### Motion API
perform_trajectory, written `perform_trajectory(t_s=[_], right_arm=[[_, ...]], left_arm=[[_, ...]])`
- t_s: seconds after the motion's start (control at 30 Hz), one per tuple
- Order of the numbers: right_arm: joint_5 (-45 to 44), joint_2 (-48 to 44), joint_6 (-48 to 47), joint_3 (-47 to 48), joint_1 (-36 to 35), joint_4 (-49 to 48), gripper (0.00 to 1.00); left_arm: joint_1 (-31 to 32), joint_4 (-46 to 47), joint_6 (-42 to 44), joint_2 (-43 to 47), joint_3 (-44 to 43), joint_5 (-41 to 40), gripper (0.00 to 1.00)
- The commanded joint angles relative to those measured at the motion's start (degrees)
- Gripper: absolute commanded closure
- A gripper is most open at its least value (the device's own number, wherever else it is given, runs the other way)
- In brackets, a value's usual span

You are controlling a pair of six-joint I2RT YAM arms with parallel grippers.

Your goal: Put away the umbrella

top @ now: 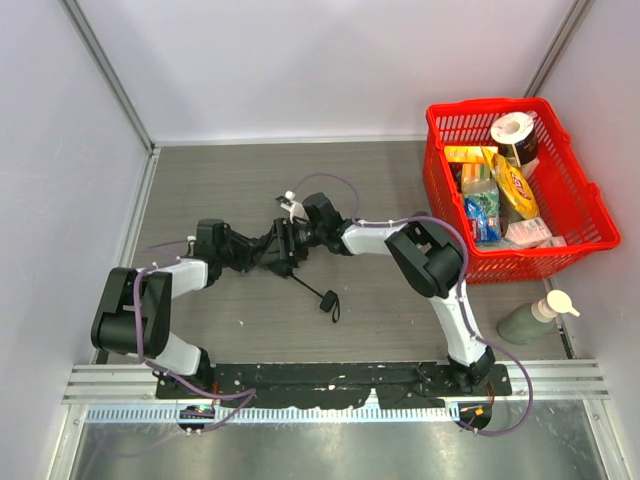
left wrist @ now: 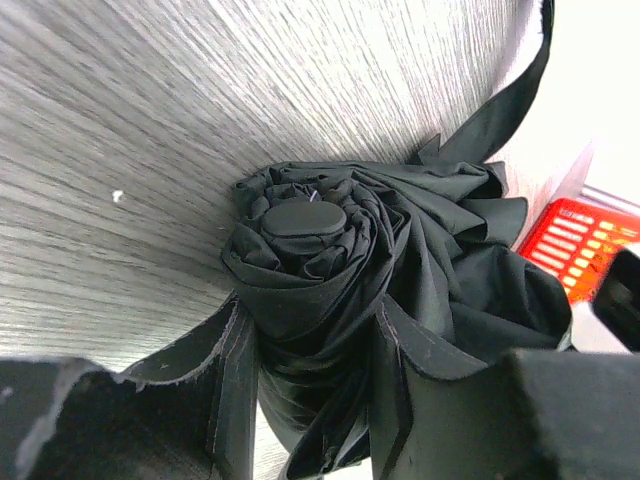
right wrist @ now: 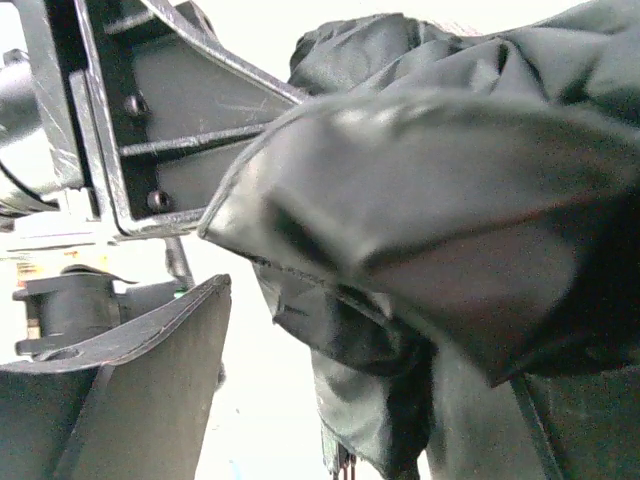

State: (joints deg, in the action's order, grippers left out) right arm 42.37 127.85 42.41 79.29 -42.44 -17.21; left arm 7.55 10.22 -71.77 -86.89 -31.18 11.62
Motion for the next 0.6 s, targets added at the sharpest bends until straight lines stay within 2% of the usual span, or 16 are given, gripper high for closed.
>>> perform_trajectory(t_s=[0.0, 0.1, 0.27, 0.4, 0.57], right_arm=[[-16.8, -8.8, -21.3, -1.6, -0.8, 20.5, 0.26], [-28.4, -15.0, -28.9, -5.2, -2.7, 19.3, 0.25], [-37.4, -22.5, -39.3, -9.9, -6.6, 14.3, 0.23], [-44.1, -23.0, -49.0, -9.6, -13.8, 10.6, 0.23], [-57.6, -17.4, -60.4, -6.5, -21.3, 5.4, 0.22]], left_arm=[[1.1, -18.9, 5.1, -4.3, 1.4, -5.2, 1.0], [1.3, -21.8, 5.9, -3.9, 0.2, -5.6, 1.0], [2.0, -25.2, 6.2, -4.2, -0.9, -6.3, 1.0], [2.1, -28.6, 5.7, -5.7, -2.3, -5.9, 1.0], [2.3, -30.4, 5.3, -6.0, -2.9, -5.8, 1.0]])
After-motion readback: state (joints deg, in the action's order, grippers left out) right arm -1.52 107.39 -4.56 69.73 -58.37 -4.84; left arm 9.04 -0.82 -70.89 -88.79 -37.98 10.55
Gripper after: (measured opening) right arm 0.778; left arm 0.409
